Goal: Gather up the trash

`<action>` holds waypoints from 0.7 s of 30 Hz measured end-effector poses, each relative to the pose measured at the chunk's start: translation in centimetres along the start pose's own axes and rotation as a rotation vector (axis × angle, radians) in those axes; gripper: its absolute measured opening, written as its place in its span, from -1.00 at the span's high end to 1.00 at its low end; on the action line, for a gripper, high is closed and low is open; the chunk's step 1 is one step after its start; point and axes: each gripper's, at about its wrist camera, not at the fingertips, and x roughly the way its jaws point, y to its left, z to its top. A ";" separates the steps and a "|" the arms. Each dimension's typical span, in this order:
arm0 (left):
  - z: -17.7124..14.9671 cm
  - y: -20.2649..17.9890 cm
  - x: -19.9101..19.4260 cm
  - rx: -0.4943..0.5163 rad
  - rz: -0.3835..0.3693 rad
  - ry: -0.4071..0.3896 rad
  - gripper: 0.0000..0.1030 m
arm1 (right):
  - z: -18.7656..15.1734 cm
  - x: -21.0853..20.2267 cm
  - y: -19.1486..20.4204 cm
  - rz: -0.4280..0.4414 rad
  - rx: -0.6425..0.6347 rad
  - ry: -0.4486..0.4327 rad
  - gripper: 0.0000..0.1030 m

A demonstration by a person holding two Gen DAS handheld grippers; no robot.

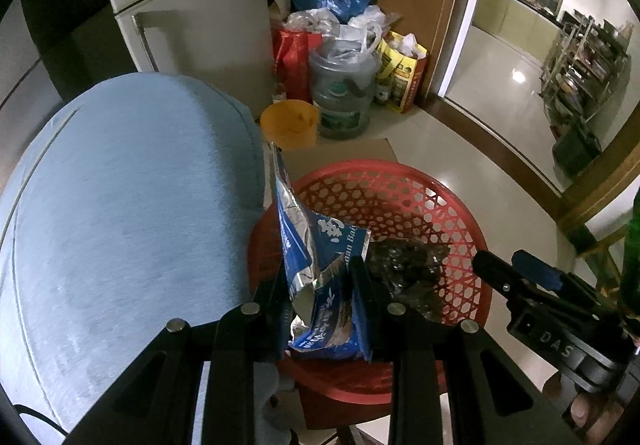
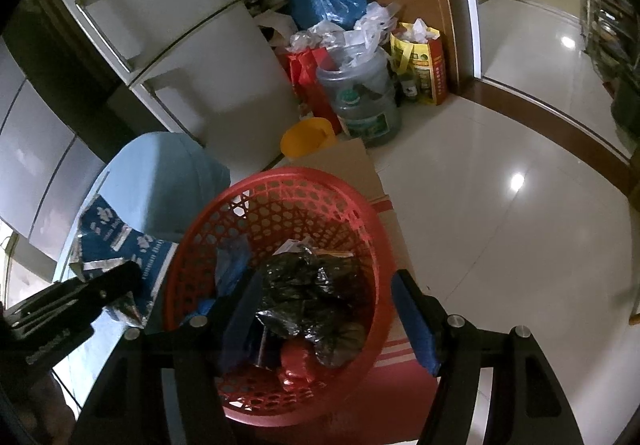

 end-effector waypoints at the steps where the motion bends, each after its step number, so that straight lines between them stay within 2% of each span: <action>1: 0.0 -0.1 0.2 0.003 -0.003 0.005 0.47 | 0.0 -0.1 -0.2 0.000 0.004 -0.005 -0.38; 7: 0.0 -0.2 1.9 0.008 -0.063 0.076 0.38 | 0.3 -0.9 -1.0 -0.006 0.028 -0.030 -0.38; 9: -0.1 -0.3 1.9 0.013 -0.057 0.076 0.02 | 0.5 -1.3 -1.2 -0.006 0.035 -0.039 -0.38; 11: -0.1 -0.4 1.7 0.018 -0.039 0.057 -0.16 | 0.7 -1.5 -1.3 -0.006 0.041 -0.047 -0.38; 21: -0.3 0.6 0.7 -0.014 -0.029 0.040 -0.18 | 0.9 -2.2 -0.3 0.004 0.027 -0.063 -0.39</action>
